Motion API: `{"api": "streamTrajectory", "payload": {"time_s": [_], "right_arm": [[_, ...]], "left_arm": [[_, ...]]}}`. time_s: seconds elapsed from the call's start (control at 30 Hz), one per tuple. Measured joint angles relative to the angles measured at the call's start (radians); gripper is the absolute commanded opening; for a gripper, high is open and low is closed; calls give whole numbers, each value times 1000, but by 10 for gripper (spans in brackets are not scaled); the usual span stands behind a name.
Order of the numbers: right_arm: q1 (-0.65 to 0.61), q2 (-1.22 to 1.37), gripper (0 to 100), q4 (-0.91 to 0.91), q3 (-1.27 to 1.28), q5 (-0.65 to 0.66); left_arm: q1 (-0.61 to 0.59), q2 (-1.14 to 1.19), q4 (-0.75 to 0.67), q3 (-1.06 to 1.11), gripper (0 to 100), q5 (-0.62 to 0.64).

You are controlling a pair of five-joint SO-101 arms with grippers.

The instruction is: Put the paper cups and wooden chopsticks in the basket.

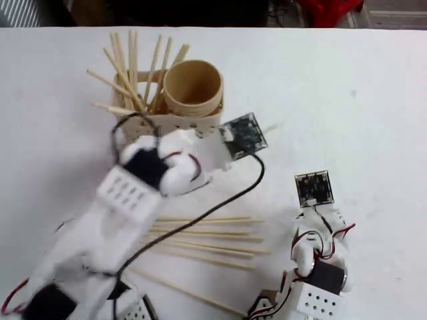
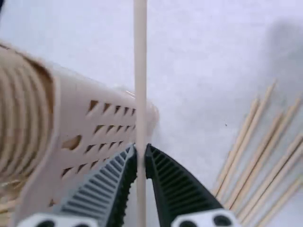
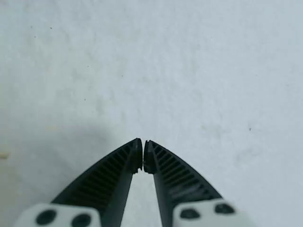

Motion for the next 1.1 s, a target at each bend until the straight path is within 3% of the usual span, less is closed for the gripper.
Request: {"api": "streamTrajectory", "payload": {"time_s": [0.13,0.27,0.5,0.77,0.93,1.1], "right_arm": [[0,0,25,0,0,0],[0,0,25,0,0,0],[0,0,25,0,0,0],[0,0,25,0,0,0],[0,0,25,0,0,0],[0,0,25,0,0,0]], "left_arm": [[-21,-190,2,-58,24,84],[-104,-319,-98,-77,24,170],[-318,-342,-436,5,26,358],[-445,-172,-809,130,28,519],[-473,-2,-836,110,33,534],[-477,61,-793,75,106,615]]}}
